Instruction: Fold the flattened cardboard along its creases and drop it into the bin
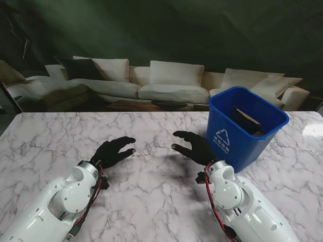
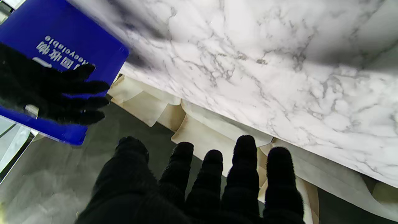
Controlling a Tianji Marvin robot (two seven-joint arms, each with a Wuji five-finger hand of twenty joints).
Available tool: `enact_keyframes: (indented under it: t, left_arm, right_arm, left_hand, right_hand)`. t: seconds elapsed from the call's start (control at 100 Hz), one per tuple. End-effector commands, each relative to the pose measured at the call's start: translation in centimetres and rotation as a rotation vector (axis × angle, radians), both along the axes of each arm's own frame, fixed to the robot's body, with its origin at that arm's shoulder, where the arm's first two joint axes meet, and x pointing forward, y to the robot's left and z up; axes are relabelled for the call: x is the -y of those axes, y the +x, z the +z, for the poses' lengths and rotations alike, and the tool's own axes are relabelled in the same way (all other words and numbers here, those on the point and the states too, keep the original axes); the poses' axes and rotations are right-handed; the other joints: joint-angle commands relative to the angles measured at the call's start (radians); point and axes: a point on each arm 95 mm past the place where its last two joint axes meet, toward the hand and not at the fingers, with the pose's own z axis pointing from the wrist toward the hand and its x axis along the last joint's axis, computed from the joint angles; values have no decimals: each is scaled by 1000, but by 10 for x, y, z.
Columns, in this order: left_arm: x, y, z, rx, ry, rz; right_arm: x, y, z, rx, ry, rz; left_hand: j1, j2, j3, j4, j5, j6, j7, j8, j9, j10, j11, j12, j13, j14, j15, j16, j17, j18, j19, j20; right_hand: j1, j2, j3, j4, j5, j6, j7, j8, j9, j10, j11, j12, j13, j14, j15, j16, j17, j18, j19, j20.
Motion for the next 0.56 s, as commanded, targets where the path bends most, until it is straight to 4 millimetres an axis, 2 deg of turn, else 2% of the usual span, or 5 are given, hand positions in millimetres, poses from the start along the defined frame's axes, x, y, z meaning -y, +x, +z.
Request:
enact_keyframes:
  t: [0.0, 0.55]
  left_arm:
    - [3, -4, 5, 12, -8, -18]
    - [-8, -3, 12, 49, 31, -11]
  right_arm:
    - [1, -3, 3, 15, -1, 6]
    - [1, -2, 16, 54, 49, 16]
  left_hand:
    - [11, 53, -16, -11, 26, 18, 6, 4, 15, 0, 10, 3, -15, 0, -12, -7, -14, 17, -21, -7]
    - [5, 53, -16, -12, 19, 17, 1, 2, 13, 1, 6, 13, -20, 3, -13, -9, -20, 25, -25, -2]
  right_hand:
    - [20, 28, -26, 21, -22, -19, 14, 10, -8, -31, 17, 8, 4, -30, -8, -7, -6, -19, 14, -14]
    - [35, 28, -42, 25, -20, -26, 25, -1, 1, -36, 11, 6, 9, -30, -9, -7, -2, -19, 16, -15]
